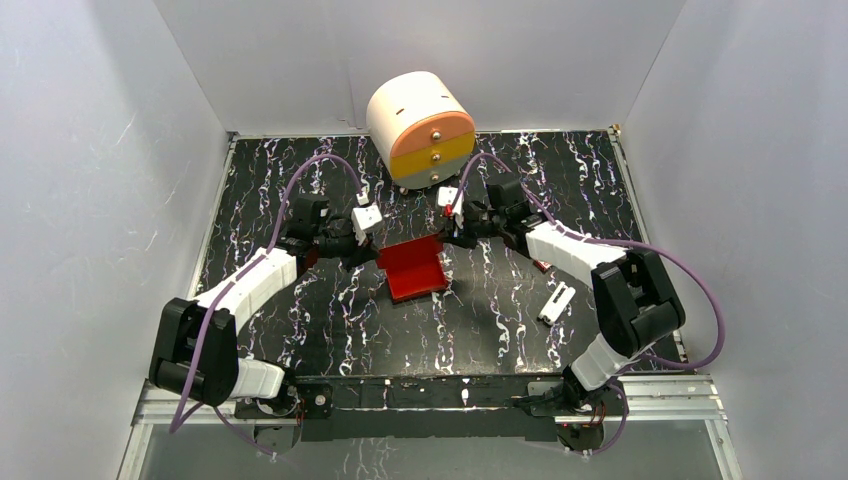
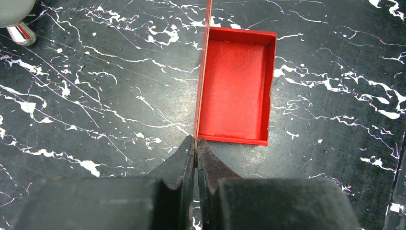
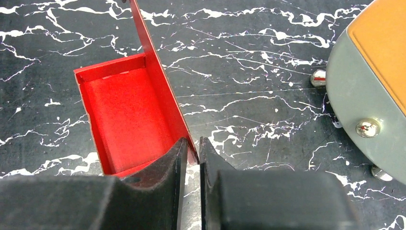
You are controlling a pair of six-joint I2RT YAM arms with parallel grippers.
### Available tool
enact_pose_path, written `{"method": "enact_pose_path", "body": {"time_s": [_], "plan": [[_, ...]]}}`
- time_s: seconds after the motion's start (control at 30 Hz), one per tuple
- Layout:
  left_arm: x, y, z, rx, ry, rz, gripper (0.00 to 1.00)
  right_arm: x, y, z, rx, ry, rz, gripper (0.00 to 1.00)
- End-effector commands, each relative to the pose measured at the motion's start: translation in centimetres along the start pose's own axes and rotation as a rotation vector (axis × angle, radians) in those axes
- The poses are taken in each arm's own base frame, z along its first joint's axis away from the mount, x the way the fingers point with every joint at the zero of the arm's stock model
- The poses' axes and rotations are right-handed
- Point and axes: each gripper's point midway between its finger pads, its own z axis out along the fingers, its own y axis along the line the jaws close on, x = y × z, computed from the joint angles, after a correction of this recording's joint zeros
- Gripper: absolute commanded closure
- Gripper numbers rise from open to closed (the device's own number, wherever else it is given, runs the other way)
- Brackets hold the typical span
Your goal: Fold the paper box
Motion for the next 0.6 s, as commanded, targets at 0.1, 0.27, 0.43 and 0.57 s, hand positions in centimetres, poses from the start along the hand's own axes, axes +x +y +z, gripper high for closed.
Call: {"method": "enact_pose_path", "body": {"time_s": [0.1,0.27,0.43,0.57], "plan": [[-1.8,0.2,-0.1,0.006,-0.036,0.013,1.0,-2.1,-0.9,-0.5,-0.001,-0.035,-0.012,0.91],[-2.1,1.0,0.0,-0.05,-0.017,-0.051,1.0,-2.2,-1.0,-0.7,0.03,-0.02,0.039,1.0],[-2.6,1.9,0.3,-0.154,0.015,-0.134,1.0,-2.7,-1.5,-1.0,0.131,-0.008,0.089,1.0],[-2.3,2.1,1.2,-0.258,0.067,-0.188,1.0,-2.5,-1.3,-0.7,0.209,0.011,0.152,1.0]]}}
